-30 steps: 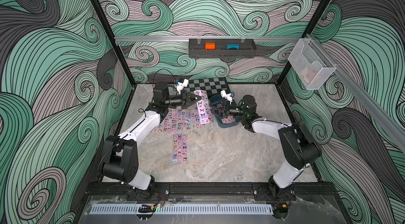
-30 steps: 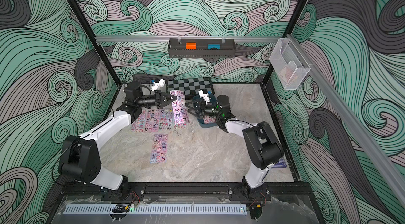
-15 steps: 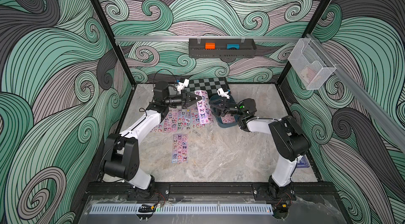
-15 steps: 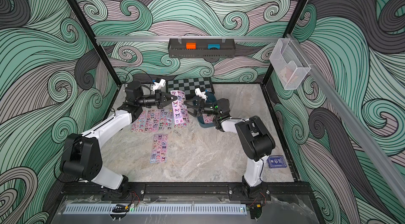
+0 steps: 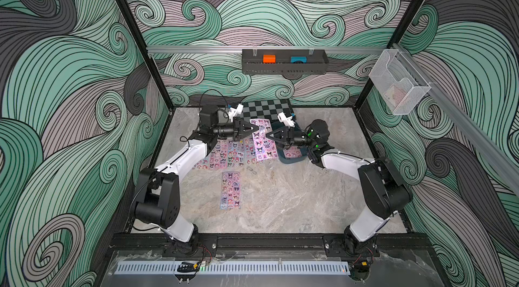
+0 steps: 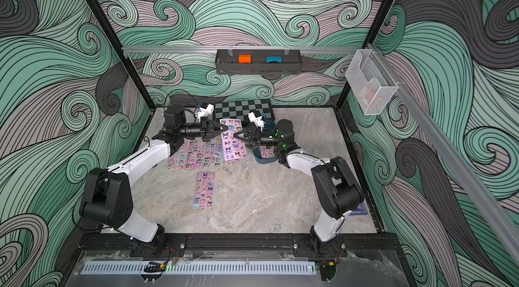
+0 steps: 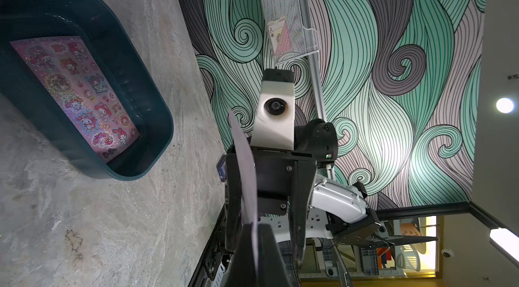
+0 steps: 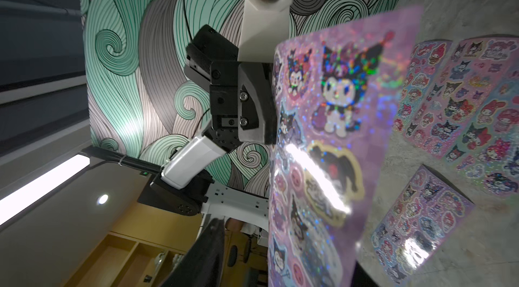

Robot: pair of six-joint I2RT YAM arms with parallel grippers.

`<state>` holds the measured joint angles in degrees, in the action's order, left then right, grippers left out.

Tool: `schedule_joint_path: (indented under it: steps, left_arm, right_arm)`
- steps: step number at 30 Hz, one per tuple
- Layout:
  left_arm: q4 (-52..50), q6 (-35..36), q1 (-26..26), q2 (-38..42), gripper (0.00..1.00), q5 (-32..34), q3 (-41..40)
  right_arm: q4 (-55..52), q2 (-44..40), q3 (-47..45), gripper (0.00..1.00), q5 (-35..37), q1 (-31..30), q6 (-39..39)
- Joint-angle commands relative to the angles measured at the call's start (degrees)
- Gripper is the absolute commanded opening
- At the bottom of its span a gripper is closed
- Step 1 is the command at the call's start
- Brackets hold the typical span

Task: Take the stickers out of the storage box
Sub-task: Place the sticker at the center of the board.

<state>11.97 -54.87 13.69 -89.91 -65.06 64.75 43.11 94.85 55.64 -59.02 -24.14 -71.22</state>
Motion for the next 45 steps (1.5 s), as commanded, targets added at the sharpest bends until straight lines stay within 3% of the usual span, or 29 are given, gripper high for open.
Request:
schedule_joint_path:
  steps: [1, 4, 11, 19, 24, 31, 38, 42, 45]
  left_arm:
    - [-9.1, 8.0, 0.0, -0.2, 0.00, 2.1, 3.5]
    - [-9.9, 8.5, 0.0, -0.5, 0.00, 2.2, 3.7]
    - [-9.9, 8.4, 0.2, -1.5, 0.00, 1.9, 3.6]
    - [-10.3, 8.7, 0.2, -2.3, 0.00, 1.8, 3.7]
    - [-11.4, 10.1, 0.2, -3.5, 0.14, 1.9, 4.0]
    - [-13.6, 12.3, -0.3, -5.1, 0.34, 2.5, 4.3]
    - [-18.7, 15.7, -3.7, -3.5, 0.39, 8.1, 2.5]
    - [-13.7, 12.2, -6.5, -2.1, 0.40, 9.4, -1.7]
    - [-9.4, 8.4, -9.4, 1.4, 0.40, 14.6, -7.1]
  right_arm:
    - [-34.2, -5.2, 4.6, 0.50, 5.4, -0.4, 23.2]
    - [-46.4, -7.3, 7.1, 0.48, 10.8, -0.5, 30.8]
    - [-46.0, -7.3, 6.6, 0.40, 10.5, -0.9, 30.3]
    - [-47.1, -7.8, 7.1, 0.16, 11.0, -0.9, 31.1]
    - [-47.7, -8.1, 7.1, 0.06, 11.4, -0.9, 31.4]
    - [-48.1, -7.9, 6.7, 0.03, 11.7, -1.0, 31.8]
    - [-48.0, -7.0, 5.1, 0.03, 12.8, -3.0, 32.0]
    - [-46.6, -5.2, 3.7, 0.03, 13.9, -6.1, 31.7]
    - [-44.5, -2.9, 2.7, 0.03, 14.2, -9.1, 30.8]
